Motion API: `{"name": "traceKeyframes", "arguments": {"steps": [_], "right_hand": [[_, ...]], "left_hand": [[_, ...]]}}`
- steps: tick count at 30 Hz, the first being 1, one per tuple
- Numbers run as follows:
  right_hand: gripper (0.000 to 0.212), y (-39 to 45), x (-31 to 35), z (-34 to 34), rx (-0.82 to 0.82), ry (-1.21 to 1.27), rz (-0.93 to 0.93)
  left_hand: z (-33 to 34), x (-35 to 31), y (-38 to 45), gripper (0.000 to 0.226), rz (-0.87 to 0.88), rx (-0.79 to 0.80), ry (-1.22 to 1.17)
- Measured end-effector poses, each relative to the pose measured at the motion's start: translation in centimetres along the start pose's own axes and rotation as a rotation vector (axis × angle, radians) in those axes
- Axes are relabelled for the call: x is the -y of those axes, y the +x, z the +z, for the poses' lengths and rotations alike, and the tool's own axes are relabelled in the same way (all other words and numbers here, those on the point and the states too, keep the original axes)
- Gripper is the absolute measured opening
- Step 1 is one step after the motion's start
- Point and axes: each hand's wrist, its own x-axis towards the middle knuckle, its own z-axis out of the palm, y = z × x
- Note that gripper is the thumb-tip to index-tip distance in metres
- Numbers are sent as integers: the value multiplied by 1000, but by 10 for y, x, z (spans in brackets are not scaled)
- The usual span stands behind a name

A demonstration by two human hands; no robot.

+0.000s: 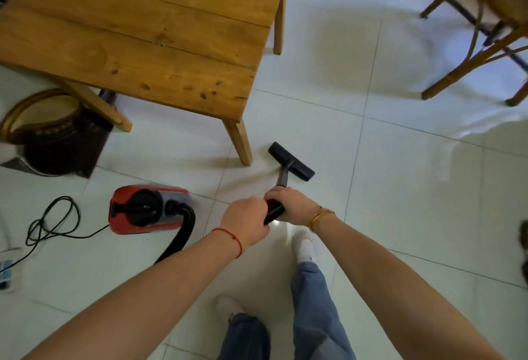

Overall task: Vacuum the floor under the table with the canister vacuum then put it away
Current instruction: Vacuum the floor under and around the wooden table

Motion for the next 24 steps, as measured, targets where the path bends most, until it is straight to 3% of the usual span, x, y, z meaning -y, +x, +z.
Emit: {"name": "traceKeyframes", "arguments": {"steps": [14,24], "right_hand": [[20,91,-150,-169,62,-160,30],[16,110,-154,-194,33,-140,27]], "left_hand": [[-94,-68,199,27,-129,-87,-67],[-119,-64,220,26,-173,-81,-23]]}}
